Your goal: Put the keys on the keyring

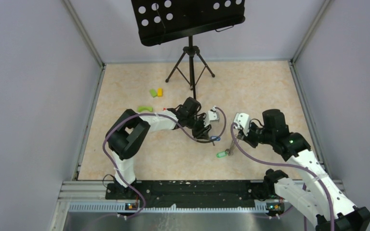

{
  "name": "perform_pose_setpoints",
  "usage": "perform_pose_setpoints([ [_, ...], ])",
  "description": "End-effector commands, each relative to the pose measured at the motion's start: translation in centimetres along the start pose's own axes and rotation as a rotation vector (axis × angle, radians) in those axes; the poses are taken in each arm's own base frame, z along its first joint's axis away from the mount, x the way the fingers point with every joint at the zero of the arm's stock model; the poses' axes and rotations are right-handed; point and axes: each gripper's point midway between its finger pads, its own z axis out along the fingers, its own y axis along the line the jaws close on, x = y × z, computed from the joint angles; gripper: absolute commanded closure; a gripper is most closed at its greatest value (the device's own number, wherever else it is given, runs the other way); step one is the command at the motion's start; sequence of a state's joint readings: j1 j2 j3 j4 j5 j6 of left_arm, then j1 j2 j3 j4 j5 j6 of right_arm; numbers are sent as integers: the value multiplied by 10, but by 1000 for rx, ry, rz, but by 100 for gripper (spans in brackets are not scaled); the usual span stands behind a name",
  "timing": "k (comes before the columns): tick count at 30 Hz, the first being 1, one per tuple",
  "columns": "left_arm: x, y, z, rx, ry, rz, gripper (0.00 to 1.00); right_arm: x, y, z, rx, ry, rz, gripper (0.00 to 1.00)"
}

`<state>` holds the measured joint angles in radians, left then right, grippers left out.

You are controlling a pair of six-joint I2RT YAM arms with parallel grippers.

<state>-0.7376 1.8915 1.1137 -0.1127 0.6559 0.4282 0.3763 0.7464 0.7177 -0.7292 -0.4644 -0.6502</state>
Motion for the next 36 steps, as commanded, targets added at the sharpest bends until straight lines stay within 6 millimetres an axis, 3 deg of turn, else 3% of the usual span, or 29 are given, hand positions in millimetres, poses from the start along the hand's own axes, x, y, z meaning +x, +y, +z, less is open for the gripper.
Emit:
perform_pose_setpoints([
  [1,-11,-7,-4,36,-51,142,59,-6,-6,-1,24,-26,2,100],
  [8,-11,-3,5,11,-45,327,48,-5,-5,-1,23,-22,5,100],
  [13,-9,2,15,-17,-15,411,47,-4,-4,-1,20,-19,7,100],
  [24,3,4,17,-34,45,434,59,-3,-4,-1,19,-17,8,100],
  [36,0,1,20,10,41,416,86,-3,-4,0,19,-16,10,100],
])
